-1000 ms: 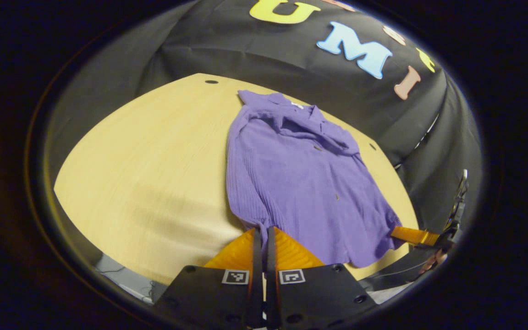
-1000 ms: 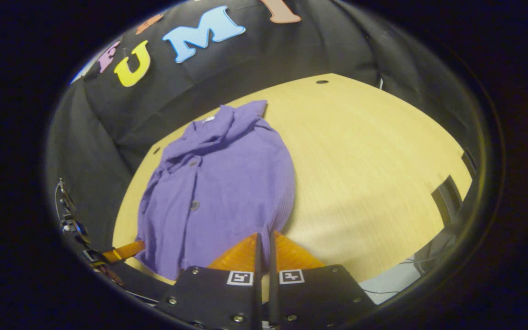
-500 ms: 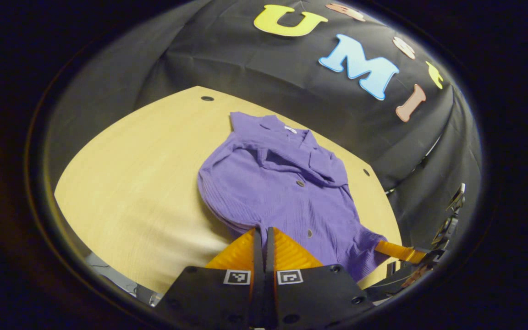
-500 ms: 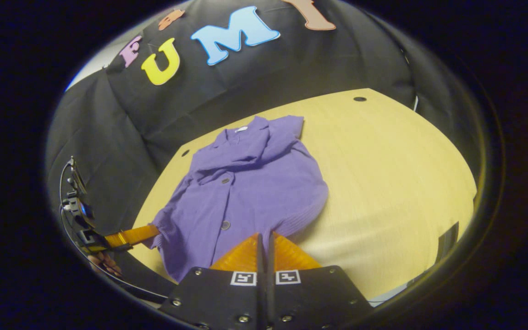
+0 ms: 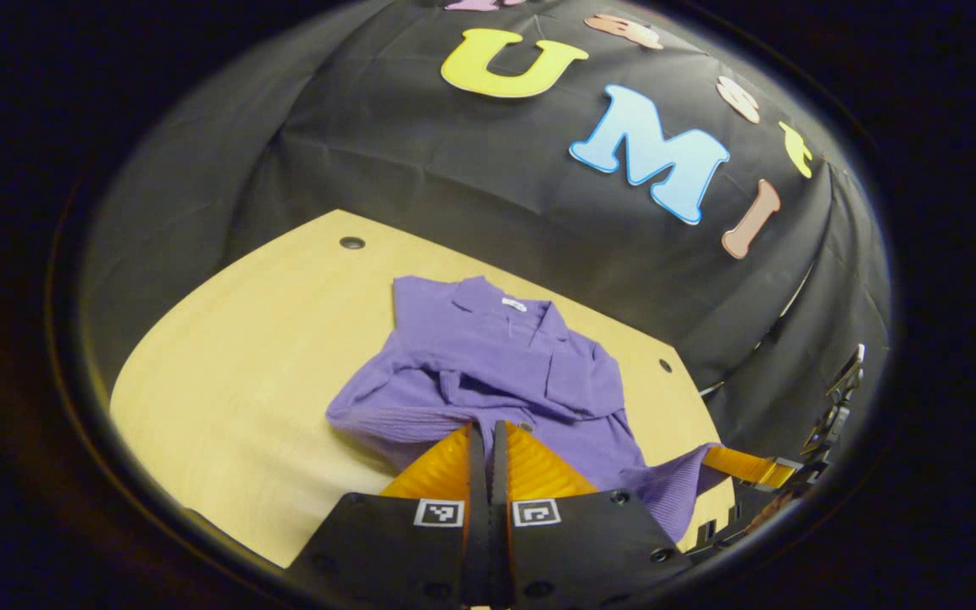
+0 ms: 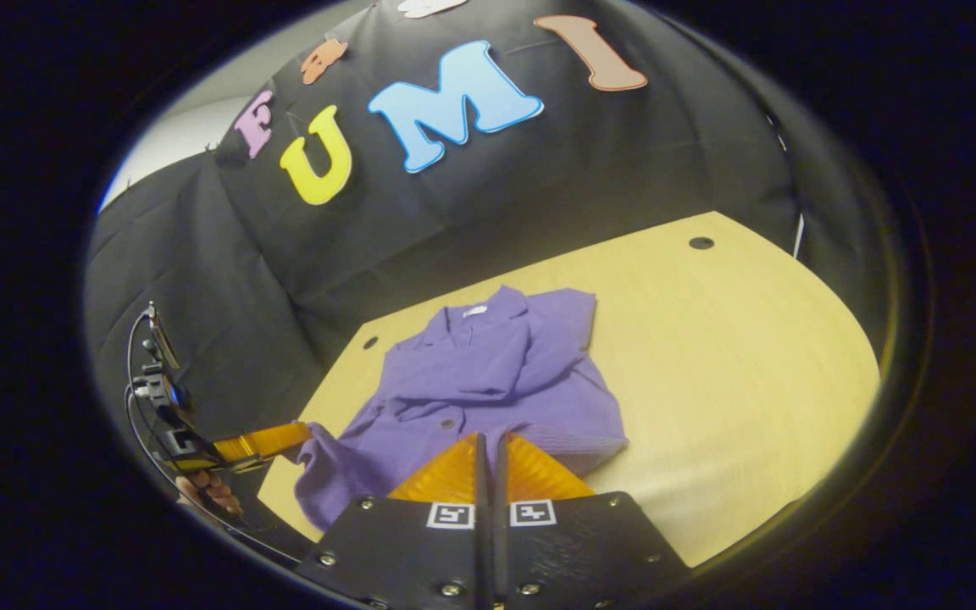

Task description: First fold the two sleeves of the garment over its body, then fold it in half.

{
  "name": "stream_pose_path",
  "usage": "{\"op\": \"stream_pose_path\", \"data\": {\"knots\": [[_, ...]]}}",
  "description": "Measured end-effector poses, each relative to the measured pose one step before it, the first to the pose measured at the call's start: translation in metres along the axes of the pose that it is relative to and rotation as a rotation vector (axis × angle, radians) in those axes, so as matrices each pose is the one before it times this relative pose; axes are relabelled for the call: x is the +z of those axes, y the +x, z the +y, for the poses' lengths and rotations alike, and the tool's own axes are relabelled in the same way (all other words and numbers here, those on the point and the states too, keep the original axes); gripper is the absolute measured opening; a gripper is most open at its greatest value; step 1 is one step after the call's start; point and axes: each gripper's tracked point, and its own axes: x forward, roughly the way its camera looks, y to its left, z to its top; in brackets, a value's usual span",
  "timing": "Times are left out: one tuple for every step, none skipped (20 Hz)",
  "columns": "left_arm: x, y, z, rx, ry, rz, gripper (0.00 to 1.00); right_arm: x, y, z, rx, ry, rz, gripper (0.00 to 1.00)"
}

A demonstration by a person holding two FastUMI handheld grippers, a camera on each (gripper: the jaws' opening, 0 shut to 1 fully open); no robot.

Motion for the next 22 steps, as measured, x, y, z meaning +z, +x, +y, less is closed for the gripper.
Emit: {"op": "stream_pose_path", "data": {"knots": [[0.01224,0.00597,-0.00352,-0.01877,-0.0022,-0.00693,0.07,0.00862,0.00757,0.00316,-0.00474,0.0031,-0.01478,0.01],[0.01124,0.00465,-0.00262,-0.01352,0.0061,-0.00844,0.07,0.01083,0.00668,-0.00002,-0.00838,-0.00317,-0.01863,0.01],[0.01134,0.00576,0.00114,-0.00721,0.01156,-0.01362,0.07,0.0098,0.00676,0.00017,-0.00556,-0.00697,-0.0164,0.01],[0.01243,0.0059,-0.00036,-0.00968,0.00629,-0.01199,0.07,0.00984,0.00712,-0.0007,-0.00604,-0.00283,-0.01353,0.01],[0.01176,0.00731,-0.00067,-0.00912,-0.00046,-0.01163,0.07,0.00833,0.007,0.00199,0.00243,0.00254,-0.01202,0.01],[0.01154,0.0073,-0.00019,-0.00968,-0.00475,-0.00987,0.07,0.00899,0.0091,0.00177,0.00044,0.00122,-0.01094,0.01],[0.00956,0.00709,0.00035,-0.00685,-0.00395,-0.01015,0.07,0.009,0.0069,-0.00025,-0.00222,-0.00147,-0.01204,0.01],[0.01023,0.00908,0.00213,-0.00221,-0.0002,-0.00733,0.07,0.00851,0.00932,-0.00091,-0.00332,-0.00432,-0.00798,0.01],[0.00931,0.00874,0.00316,0.00069,0.00321,-0.00868,0.07,0.00655,0.01094,-0.00085,-0.00285,-0.00289,-0.0065,0.0],[0.00995,0.00989,0.00301,0.00133,0.00592,-0.01199,0.07,0.00674,0.01156,-0.00156,-0.00297,-0.00162,-0.00136,0.0],[0.00961,0.01327,0.00422,0.00577,0.00618,-0.00743,0.07,0.0045,0.01125,-0.0004,-0.00316,0.00104,-0.00049,0.01],[0.00752,0.01079,0.00355,0.00392,0.00405,-0.00794,0.06,0.00792,0.01228,-0.00222,-0.00407,0.00163,-0.003,0.01],[0.00828,0.01106,0.00493,0.00507,0.00086,-0.00829,0.07,0.0061,0.01223,-0.00314,-0.00676,0.0,-0.00404,0.01],[0.00802,0.0122,0.00629,0.006,0.0003,-0.00768,0.06,0.00758,0.01223,-0.00256,-0.00649,-0.00418,-0.00471,0.0],[0.00761,0.01313,0.00482,0.00852,-0.00058,-0.00967,0.06,0.0066,0.01256,-0.00435,-0.00965,-0.00451,-0.0002,0.01],[0.00647,0.01392,0.00579,0.00952,-0.00162,-0.01965,0.06,0.00566,0.01232,-0.00366,-0.01056,-0.00208,-0.00066,0.01],[0.0034,0.01357,0.00484,0.00624,0.00518,-0.00194,0.06,0.00901,0.00789,-0.00914,-0.00879,-0.00085,0.00152,0.01],[0.00174,0.0127,0.00567,0.01334,0.015,0.00048,0.06,0.00449,0.01241,-0.00377,-0.01025,-0.00192,0.00173,0.01],[0.00147,0.01303,0.00274,0.00575,0.01108,0.00085,0.06,0.00372,0.0117,-0.00491,-0.01239,-0.00152,0.00106,0.01],[0.00308,0.01278,0.00112,0.00277,0.01009,-0.00097,0.06,0.00409,0.01162,-0.00346,-0.00981,-0.00235,0.00054,0.01],[0.00092,0.012,0.00268,0.00836,0.01766,0.00004,0.06,0.00242,0.01097,-0.00343,-0.01241,-0.0045,-0.00216,0.01],[-0.00013,0.01094,0.00572,0.01629,0.02225,0.00262,0.06,0.00165,0.01155,-0.00486,-0.01547,-0.0048,0.00274,0.01]]}}
